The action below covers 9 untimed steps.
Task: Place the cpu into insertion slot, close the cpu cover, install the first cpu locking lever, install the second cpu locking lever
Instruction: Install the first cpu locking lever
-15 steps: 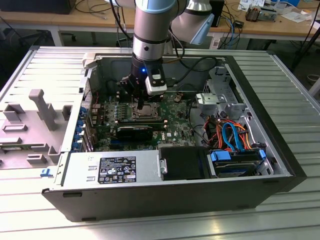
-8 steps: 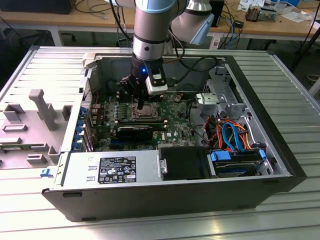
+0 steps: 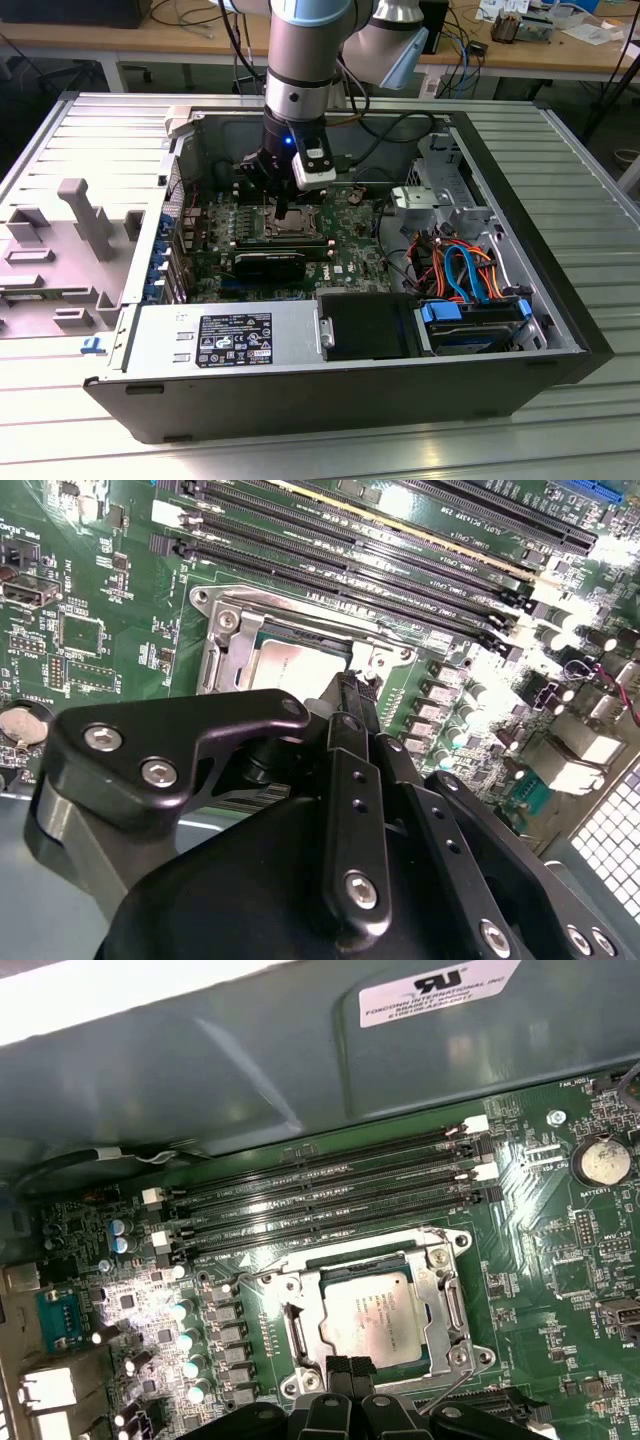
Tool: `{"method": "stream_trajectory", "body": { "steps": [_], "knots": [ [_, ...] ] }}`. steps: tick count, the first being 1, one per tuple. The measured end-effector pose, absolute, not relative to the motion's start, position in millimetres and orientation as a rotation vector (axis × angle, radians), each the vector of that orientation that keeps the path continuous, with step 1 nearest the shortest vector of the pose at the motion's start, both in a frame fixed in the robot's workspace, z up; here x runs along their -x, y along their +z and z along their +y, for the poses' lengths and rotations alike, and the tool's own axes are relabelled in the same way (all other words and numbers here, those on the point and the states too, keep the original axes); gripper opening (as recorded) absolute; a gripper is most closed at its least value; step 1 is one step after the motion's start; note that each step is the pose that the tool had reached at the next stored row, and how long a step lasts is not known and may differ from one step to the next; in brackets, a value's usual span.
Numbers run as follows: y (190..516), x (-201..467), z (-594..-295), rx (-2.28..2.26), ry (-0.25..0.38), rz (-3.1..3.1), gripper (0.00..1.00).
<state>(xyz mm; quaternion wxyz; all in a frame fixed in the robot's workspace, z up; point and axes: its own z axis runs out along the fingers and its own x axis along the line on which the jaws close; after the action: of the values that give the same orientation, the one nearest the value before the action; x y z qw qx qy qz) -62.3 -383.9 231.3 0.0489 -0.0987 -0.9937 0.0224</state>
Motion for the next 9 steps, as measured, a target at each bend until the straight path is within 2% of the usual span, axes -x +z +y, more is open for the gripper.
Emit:
{"method": "stream_trajectory", "body": {
  "steps": [9],
  "knots": [
    [231.3,62.3,-383.9,0.270,0.070,-3.031,0.11]
  ]
}}
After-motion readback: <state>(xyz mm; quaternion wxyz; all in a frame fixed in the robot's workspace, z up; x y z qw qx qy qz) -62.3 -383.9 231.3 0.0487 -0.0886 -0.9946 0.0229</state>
